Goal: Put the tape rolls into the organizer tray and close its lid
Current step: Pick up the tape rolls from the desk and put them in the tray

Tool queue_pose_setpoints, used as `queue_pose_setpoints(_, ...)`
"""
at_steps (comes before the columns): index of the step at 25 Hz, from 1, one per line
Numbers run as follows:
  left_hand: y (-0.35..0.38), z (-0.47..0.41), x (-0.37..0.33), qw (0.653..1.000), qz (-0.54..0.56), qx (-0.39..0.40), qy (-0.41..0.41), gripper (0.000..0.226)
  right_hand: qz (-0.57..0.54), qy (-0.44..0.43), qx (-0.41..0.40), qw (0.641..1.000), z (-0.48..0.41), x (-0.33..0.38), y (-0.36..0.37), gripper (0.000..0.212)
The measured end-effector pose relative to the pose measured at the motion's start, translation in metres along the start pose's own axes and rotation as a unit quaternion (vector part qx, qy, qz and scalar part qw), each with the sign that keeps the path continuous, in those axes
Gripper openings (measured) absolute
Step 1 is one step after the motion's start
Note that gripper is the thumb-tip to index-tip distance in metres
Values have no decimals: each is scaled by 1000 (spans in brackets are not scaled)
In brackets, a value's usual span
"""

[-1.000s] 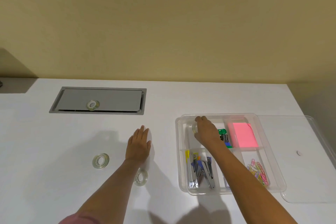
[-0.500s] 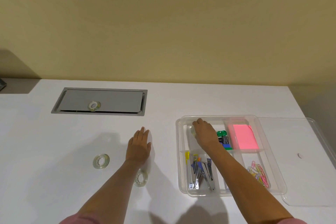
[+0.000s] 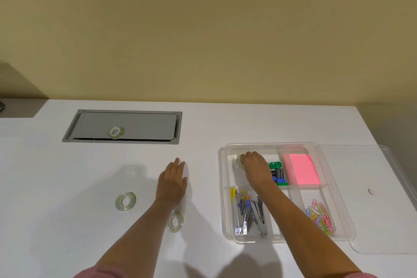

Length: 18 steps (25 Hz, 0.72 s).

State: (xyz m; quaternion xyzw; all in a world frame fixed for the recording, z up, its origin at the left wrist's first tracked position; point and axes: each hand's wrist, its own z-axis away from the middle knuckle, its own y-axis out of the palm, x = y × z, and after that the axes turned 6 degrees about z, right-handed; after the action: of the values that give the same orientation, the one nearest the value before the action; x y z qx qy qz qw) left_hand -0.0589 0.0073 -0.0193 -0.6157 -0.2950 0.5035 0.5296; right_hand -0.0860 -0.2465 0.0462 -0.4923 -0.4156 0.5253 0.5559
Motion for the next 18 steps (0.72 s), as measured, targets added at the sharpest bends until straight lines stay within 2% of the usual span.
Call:
queue_pose_setpoints(2, -2, 0, 0, 1000, -3, 7, 3, 56, -24, 14, -6, 1000, 1, 3, -1, 31)
queue_pose_setpoints(6, -11, 2, 5, 1000, -1, 21, -2, 52, -116, 64, -90, 987, -3, 13, -19, 26)
queue_pose_setpoints(9, -19, 2, 22, 1000, 2, 11, 2, 46, -137, 29, -143, 980, -13, 42, -43, 27)
queue_pose_setpoints(11, -29, 3, 38, 1000, -8, 7, 0, 34, -148, 9, -141, 979, -20, 69, -56, 25)
queue_pose_setpoints(18, -70, 0, 130, 998, 29, 8, -56, 46, -165, -21, -79, 983, -62, 193, -59, 31)
